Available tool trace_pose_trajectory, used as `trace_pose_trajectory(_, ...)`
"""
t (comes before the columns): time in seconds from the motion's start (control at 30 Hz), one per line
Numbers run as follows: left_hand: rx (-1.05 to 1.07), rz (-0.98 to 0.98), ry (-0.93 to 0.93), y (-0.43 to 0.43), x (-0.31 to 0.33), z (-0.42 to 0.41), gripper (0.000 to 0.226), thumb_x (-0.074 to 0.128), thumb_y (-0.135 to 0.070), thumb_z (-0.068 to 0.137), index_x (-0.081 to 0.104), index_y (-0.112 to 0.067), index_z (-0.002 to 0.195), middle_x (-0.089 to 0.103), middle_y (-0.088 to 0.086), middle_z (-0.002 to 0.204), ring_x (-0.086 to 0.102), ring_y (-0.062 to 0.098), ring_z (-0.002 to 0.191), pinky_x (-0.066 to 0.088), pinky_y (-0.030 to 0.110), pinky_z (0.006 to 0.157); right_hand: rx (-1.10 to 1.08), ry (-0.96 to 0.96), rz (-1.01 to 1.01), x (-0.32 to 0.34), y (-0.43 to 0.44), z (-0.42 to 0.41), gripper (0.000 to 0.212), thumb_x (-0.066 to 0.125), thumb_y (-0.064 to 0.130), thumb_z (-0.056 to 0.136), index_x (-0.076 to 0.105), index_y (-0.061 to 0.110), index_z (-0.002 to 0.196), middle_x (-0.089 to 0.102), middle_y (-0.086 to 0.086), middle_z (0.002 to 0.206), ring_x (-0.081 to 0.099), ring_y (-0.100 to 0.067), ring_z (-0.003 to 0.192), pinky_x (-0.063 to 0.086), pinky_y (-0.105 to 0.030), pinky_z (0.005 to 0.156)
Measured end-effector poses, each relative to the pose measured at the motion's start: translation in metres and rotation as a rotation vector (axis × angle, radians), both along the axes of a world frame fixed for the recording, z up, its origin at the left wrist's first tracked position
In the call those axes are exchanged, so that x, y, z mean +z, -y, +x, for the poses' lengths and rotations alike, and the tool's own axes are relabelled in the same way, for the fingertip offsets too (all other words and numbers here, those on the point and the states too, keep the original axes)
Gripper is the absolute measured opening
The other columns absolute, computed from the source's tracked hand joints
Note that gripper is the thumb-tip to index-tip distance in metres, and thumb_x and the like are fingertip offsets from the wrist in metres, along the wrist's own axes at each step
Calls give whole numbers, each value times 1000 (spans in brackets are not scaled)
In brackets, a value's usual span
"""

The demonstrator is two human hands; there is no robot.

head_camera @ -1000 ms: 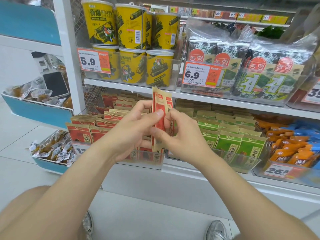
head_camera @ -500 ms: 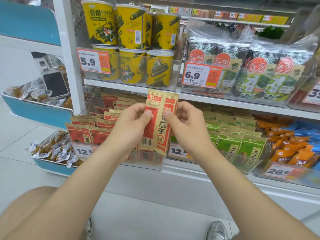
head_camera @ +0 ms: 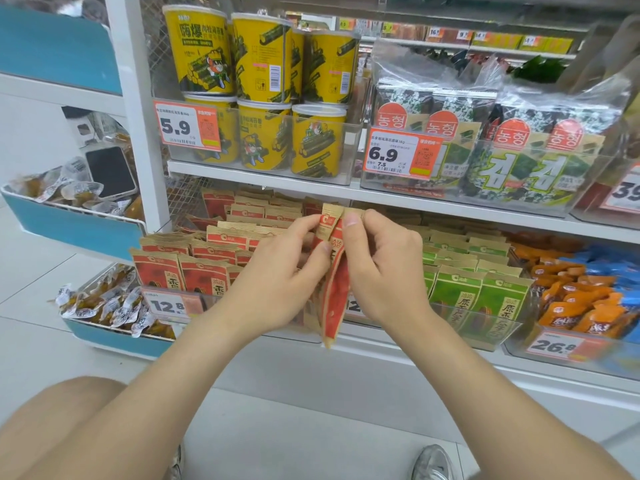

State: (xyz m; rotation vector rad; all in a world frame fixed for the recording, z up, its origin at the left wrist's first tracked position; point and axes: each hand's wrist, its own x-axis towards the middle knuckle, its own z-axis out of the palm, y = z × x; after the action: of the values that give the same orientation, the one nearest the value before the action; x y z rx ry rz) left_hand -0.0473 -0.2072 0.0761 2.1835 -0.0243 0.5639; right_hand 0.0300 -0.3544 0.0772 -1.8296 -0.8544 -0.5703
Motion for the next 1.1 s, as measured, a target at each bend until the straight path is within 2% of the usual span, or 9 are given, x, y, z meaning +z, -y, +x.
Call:
trace_pose_trajectory(0.07, 54, 97, 26, 3, -5, 0, 33, 42, -29, 113, 58, -30, 142, 71, -20, 96, 67, -2, 88, 46, 17, 74, 12, 79, -36, -2, -2, -3, 39, 52, 25, 110, 41, 21, 73, 37, 13, 57, 41, -8, 54, 27, -24, 54)
trace_pose_trajectory(0.17, 48, 38, 2, 6, -11, 3, 29, 39, -32, 116, 62, -30, 134, 73, -14, 99, 67, 3, 94, 50, 30, 79, -17, 167, -71, -5, -4, -1, 36, 49, 23, 110, 36, 22, 77, 33, 17, 64, 36, -5, 57, 22, -29, 58)
trace_pose_trajectory(0.37, 16, -58, 37, 9, -16, 8, 35, 37, -41, 117, 69, -28, 121, 73, -12, 96, 68, 6, 94, 49, 26, 77, 5, 283, -72, -3, -2, 0, 29, 44, 22, 110, 36, 24, 82, 35, 12, 73, 32, -11, 63, 25, -30, 58)
trace_pose_trajectory(0.6, 36, -39, 81, 6, -17, 10, 28, 42, -35, 117, 69, -28, 116, 73, -15, 94, 68, 6, 91, 46, 26, 75, 8, 171, -58, -2, -4, 0, 30, 44, 21, 113, 39, 29, 84, 37, 20, 72, 39, -6, 65, 27, -23, 64)
trace_pose_trajectory(0.7, 38, -128, 86, 4, -14, 9, 26, 47, -34, 116, 62, -30, 137, 76, -13, 112, 71, 4, 104, 54, 34, 90, 67, 97, -52, 0, -4, 0, 33, 44, 19, 115, 40, 30, 84, 41, 16, 71, 45, -2, 66, 30, -15, 64)
trace_pose_trajectory(0.87, -132, -409, 54, 9, -2, -2, 31, 53, -31, 112, 44, -35, 142, 71, 5, 121, 72, 27, 99, 61, 29, 82, 233, -148, -22, -3, -2, 0, 35, 38, 31, 117, 47, 10, 91, 51, 1, 75, 46, -10, 69, 39, -32, 66)
trace_pose_trajectory(0.97, -207, -440, 55, 11, -2, -2, 28, 52, -34, 111, 50, -28, 138, 68, 9, 125, 73, 22, 106, 58, 25, 85, 354, -420, 113, -3, -9, -1, 36, 43, 46, 112, 58, 17, 98, 60, 0, 86, 57, -18, 81, 48, -42, 79)
trace_pose_trajectory(1.03, -233, -479, 47, 12, -3, -2, 28, 54, -37, 108, 54, -24, 133, 68, 9, 123, 72, 14, 108, 57, 26, 88, 453, -584, 221, 0, -13, -2, 38, 50, 53, 107, 68, 19, 108, 72, -20, 107, 68, -43, 102, 54, -59, 96)
trace_pose_trajectory(1.1, -239, -512, 45, 12, -4, -2, 32, 59, -41, 103, 54, -23, 130, 69, 9, 125, 74, 18, 108, 62, 37, 89, 489, -663, 291, 2, -13, -3, 42, 53, 49, 110, 69, 11, 119, 70, -32, 120, 68, -48, 115, 50, -69, 105)
